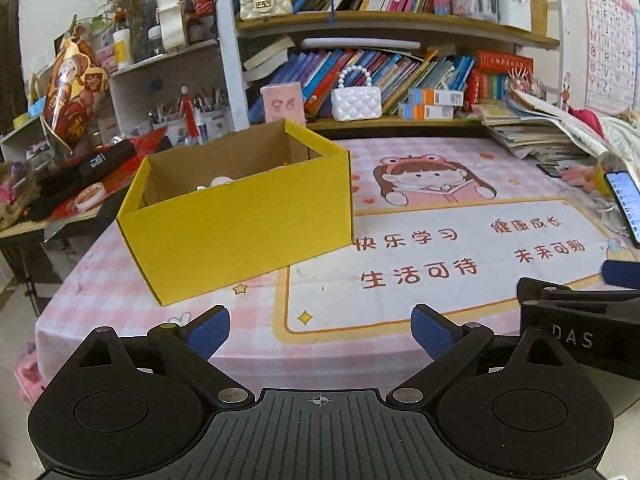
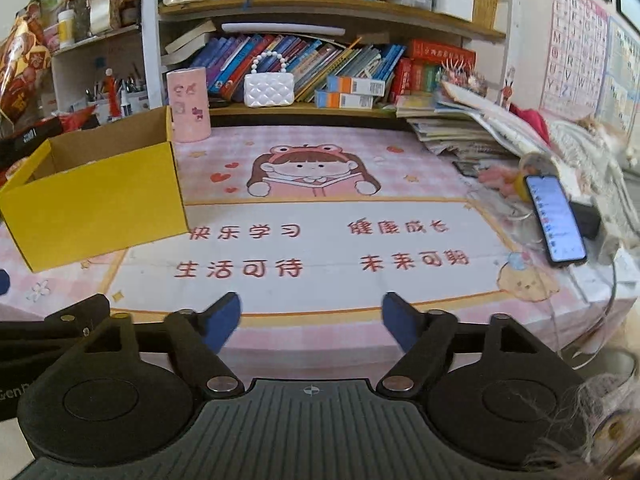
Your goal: Organize objects
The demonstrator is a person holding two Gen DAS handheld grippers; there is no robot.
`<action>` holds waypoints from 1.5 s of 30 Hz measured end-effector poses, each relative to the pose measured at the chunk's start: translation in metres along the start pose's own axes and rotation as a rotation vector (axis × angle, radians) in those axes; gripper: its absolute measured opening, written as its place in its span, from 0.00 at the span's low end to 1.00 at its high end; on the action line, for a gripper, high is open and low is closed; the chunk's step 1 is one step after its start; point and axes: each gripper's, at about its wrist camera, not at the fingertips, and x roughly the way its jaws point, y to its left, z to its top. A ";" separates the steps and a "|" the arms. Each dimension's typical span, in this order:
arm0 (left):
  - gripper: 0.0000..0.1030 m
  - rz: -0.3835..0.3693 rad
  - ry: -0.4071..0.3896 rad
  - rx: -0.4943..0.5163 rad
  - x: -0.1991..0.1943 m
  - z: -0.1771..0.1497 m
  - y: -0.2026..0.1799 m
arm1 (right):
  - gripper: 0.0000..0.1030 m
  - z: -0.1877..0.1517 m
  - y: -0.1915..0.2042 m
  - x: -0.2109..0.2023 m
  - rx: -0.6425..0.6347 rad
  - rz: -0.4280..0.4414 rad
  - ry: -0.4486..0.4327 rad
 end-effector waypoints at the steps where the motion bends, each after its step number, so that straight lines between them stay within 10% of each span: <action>1: 0.96 0.000 0.001 -0.007 0.000 0.000 0.000 | 0.82 0.000 -0.001 0.000 -0.011 -0.009 -0.005; 45: 1.00 0.080 0.043 -0.059 -0.002 0.002 -0.021 | 0.90 -0.004 -0.024 0.001 0.000 -0.095 0.022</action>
